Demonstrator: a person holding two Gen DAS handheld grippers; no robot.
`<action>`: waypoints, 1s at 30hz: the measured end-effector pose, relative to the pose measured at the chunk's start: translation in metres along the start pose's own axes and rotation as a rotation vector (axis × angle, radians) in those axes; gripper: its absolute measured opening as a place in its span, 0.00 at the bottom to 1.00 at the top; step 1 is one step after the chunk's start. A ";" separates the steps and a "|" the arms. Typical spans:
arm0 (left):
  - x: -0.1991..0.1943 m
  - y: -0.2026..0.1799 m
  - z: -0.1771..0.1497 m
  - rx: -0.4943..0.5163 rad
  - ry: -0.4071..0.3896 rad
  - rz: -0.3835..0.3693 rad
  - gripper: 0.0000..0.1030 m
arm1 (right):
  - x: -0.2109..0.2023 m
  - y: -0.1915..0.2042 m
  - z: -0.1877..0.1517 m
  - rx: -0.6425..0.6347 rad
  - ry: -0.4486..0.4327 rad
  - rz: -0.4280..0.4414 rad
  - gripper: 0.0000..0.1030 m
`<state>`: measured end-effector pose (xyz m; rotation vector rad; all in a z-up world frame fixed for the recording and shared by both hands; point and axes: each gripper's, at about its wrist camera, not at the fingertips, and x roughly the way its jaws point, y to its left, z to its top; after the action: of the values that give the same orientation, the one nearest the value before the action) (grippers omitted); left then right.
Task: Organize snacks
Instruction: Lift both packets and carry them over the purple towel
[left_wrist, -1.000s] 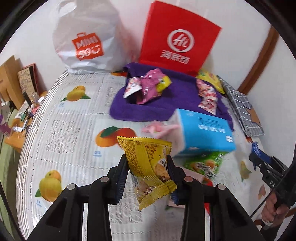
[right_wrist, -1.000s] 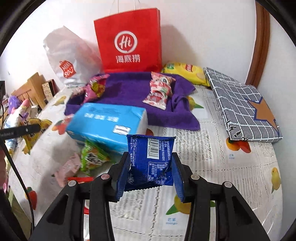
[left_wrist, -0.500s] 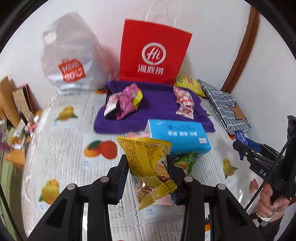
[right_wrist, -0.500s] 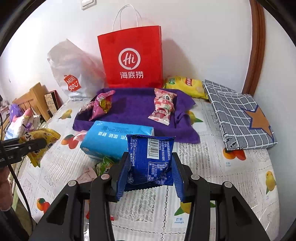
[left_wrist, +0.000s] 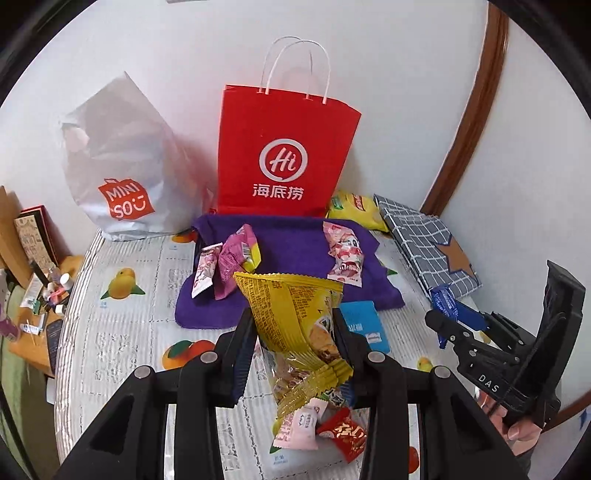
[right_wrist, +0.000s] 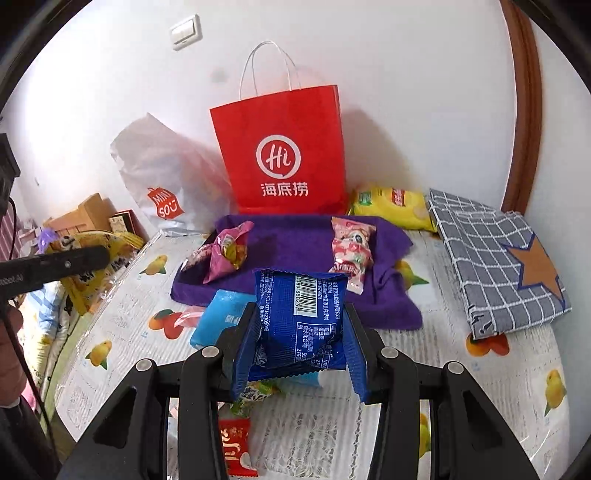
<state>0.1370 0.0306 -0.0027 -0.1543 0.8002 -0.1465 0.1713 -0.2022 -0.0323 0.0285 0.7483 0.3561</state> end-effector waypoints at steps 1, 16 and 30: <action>0.001 0.002 0.001 -0.006 -0.002 -0.001 0.36 | 0.002 -0.001 0.002 -0.004 -0.001 -0.004 0.42; 0.052 0.037 0.055 -0.047 -0.009 0.042 0.36 | 0.058 0.005 0.071 -0.041 -0.011 -0.031 0.42; 0.113 0.041 0.115 -0.116 0.009 -0.022 0.36 | 0.115 -0.006 0.118 0.010 -0.012 -0.031 0.43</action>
<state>0.3007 0.0583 -0.0109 -0.2720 0.8166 -0.1220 0.3300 -0.1589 -0.0226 0.0280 0.7381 0.3224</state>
